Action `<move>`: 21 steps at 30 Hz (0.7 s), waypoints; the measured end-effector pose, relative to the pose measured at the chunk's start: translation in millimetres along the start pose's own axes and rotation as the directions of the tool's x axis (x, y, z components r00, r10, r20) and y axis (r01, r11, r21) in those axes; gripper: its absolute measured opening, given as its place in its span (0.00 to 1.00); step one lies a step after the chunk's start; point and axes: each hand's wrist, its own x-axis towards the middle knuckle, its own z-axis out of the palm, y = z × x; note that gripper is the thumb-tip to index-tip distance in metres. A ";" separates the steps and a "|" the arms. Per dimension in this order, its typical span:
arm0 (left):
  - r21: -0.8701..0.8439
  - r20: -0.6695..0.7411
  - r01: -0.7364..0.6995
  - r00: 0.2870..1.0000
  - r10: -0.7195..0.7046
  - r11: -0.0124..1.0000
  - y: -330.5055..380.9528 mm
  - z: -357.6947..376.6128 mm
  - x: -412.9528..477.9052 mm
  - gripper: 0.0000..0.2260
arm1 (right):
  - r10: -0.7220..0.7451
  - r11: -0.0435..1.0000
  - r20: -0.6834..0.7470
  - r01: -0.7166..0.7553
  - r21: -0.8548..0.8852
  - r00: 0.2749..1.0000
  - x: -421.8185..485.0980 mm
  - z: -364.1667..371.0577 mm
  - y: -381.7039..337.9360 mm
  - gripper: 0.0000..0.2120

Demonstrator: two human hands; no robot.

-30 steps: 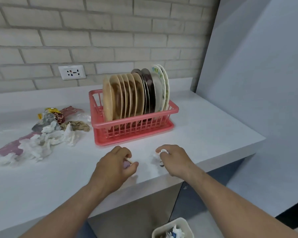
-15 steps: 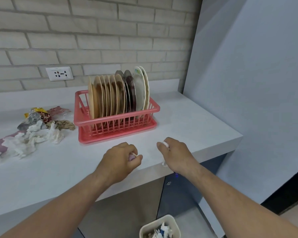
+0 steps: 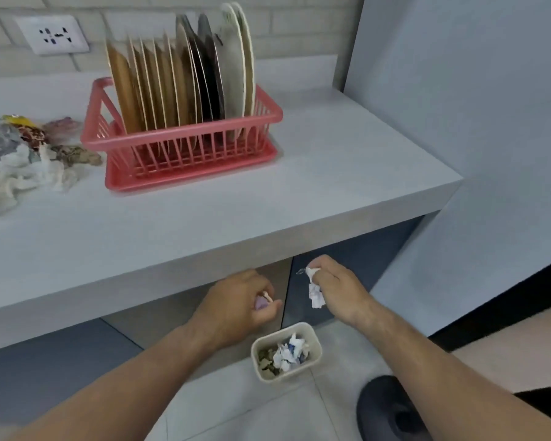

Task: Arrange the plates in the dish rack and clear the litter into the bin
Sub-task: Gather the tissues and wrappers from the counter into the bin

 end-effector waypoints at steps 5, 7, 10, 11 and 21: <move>0.072 0.119 0.107 0.986 -0.116 0.992 -25.5 101.8 -5.7 0.19 | 0.055 0.998 0.038 -0.054 -0.032 0.998 24.7 12.8 94.7 0.06; 0.034 0.127 0.171 0.976 -0.174 0.985 -42.9 154.1 -7.9 0.16 | 0.042 0.997 0.013 -0.041 -0.061 0.999 40.0 24.2 139.5 0.04; -0.009 0.141 0.274 0.953 -0.270 0.962 -73.4 222.4 -10.4 0.14 | 0.055 0.994 -0.016 -0.056 -0.090 0.998 58.6 43.1 193.9 0.06; -0.009 0.162 0.312 0.938 -0.307 0.950 -86.7 251.5 -11.3 0.14 | 0.067 0.993 -0.014 -0.068 -0.091 0.998 67.1 52.8 220.0 0.09; 0.026 0.335 0.494 0.815 -0.473 0.869 -226.1 489.4 0.5 0.10 | 0.226 0.962 -0.001 -0.224 -0.159 0.974 139.5 136.1 422.0 0.14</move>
